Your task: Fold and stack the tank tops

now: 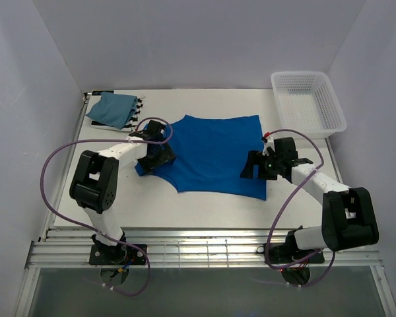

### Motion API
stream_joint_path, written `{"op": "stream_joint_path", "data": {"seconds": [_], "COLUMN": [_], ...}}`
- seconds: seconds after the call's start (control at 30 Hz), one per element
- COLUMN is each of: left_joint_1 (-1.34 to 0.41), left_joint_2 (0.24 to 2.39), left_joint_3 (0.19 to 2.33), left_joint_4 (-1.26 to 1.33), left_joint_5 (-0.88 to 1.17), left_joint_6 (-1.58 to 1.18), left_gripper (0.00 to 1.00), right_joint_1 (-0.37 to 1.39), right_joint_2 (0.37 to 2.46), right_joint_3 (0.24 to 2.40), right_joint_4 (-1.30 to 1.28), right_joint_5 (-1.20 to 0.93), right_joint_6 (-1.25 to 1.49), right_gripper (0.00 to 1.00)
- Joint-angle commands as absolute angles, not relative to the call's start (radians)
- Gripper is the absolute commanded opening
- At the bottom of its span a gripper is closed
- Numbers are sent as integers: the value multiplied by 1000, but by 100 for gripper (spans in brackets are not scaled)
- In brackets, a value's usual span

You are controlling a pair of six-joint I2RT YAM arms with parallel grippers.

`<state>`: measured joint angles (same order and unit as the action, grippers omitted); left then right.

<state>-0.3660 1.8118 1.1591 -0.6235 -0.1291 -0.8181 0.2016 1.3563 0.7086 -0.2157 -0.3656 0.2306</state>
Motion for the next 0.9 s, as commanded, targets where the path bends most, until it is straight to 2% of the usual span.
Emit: {"op": "stream_joint_path", "data": {"seconds": [0.0,0.3,0.53,0.7,0.87], "left_joint_1": [-357,-357,-374,-416,-480], "left_joint_2": [1810,1591,1408,1298,1204], "left_joint_3": [1056,827,836,818,738], "left_joint_4": [-641,-684,-686,-723,-715], "left_joint_5": [-104,-80,-6,55,90], "left_joint_6": [-828,-871,-805,-850,-949], "left_gripper": [98,98,98,98,98], "right_joint_1": [212,215,221,219,218], "right_joint_2": [1362,1261,1073,872,692], "right_joint_3": [635,454,462,525,463], "right_joint_4": [-135,-129,-218,-301,-334], "right_joint_5": [-336,-334,-316,-194,-51], "right_joint_6": [253,293,305,392,477], "right_gripper": [90,90,90,90,90]}}
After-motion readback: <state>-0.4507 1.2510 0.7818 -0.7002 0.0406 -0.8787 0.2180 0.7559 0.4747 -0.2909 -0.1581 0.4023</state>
